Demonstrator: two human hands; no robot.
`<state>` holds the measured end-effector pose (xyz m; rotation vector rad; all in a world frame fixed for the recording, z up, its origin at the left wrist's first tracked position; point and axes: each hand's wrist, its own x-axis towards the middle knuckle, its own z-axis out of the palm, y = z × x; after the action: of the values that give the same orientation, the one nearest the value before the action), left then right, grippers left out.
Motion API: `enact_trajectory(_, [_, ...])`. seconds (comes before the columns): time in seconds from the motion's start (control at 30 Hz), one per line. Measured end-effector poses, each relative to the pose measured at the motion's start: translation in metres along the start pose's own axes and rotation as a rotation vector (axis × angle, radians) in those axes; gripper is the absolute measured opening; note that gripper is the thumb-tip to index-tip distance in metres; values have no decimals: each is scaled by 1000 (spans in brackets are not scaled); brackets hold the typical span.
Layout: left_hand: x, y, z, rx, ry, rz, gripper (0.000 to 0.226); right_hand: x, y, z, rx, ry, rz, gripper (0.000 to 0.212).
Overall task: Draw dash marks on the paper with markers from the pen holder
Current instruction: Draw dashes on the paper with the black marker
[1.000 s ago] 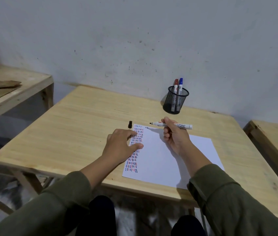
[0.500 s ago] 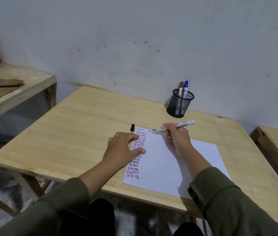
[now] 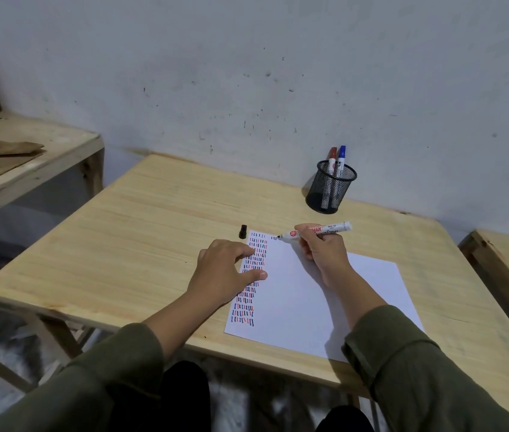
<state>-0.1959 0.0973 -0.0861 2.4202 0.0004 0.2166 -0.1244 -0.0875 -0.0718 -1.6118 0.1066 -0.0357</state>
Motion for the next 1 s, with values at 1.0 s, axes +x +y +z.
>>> enact_trajectory(1.0, [2, -4, 3, -8, 17, 19, 55, -1, 0, -1, -63, -45, -19, 10])
